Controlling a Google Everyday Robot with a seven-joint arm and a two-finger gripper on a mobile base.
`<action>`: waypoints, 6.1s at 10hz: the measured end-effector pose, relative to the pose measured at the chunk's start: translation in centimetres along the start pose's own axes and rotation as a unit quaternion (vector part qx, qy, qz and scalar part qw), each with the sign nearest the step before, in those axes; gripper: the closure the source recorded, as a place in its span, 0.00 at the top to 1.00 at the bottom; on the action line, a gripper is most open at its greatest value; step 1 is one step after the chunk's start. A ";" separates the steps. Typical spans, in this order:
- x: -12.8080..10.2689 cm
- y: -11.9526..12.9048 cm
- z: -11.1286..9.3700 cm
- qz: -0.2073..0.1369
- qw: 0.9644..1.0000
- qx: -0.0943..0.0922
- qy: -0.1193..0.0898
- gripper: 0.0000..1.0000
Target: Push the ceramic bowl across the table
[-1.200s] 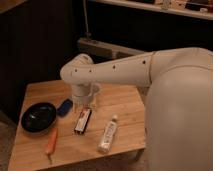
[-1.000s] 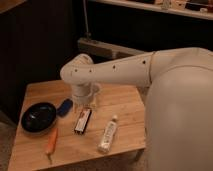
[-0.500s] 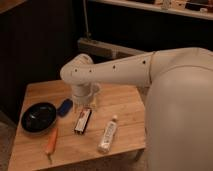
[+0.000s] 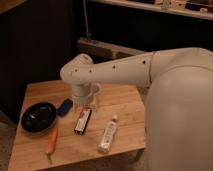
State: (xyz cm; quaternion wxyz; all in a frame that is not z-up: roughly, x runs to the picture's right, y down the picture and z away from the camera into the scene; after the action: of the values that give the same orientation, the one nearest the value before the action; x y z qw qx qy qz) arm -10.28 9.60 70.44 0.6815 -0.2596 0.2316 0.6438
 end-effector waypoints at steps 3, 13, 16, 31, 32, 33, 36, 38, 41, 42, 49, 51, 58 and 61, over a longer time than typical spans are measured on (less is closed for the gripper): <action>0.0 0.0 0.0 0.000 1.000 0.000 0.000 0.65; -0.6 0.1 0.1 0.011 1.000 -0.004 -0.012 0.65; -5.9 0.1 -0.2 0.014 0.997 -0.024 -0.066 0.65; -23.5 20.7 1.6 -0.152 0.979 -0.126 -0.059 0.79; -22.7 20.3 1.3 -0.156 0.976 -0.137 -0.059 0.80; -21.8 19.6 0.9 -0.160 0.974 -0.147 -0.064 0.80; -19.9 20.4 1.1 -0.163 0.970 -0.164 -0.072 0.80; -20.1 21.9 2.8 -0.155 0.973 -0.156 -0.063 0.80; -20.4 21.7 3.0 -0.151 0.975 -0.153 -0.062 0.80; -20.2 22.1 3.0 -0.153 0.974 -0.154 -0.061 0.80; -19.8 21.4 2.5 -0.142 0.977 -0.141 -0.075 0.80; -18.6 21.1 2.4 -0.141 0.978 -0.128 -0.083 0.80; -17.8 27.2 3.4 -0.159 0.972 -0.140 -0.102 0.80; -17.4 28.4 5.1 -0.166 0.972 -0.132 -0.098 0.80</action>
State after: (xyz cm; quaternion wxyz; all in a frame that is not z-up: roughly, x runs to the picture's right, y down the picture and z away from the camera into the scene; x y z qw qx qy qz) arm -39.80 0.81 84.05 0.7581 -0.3179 0.0304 0.5686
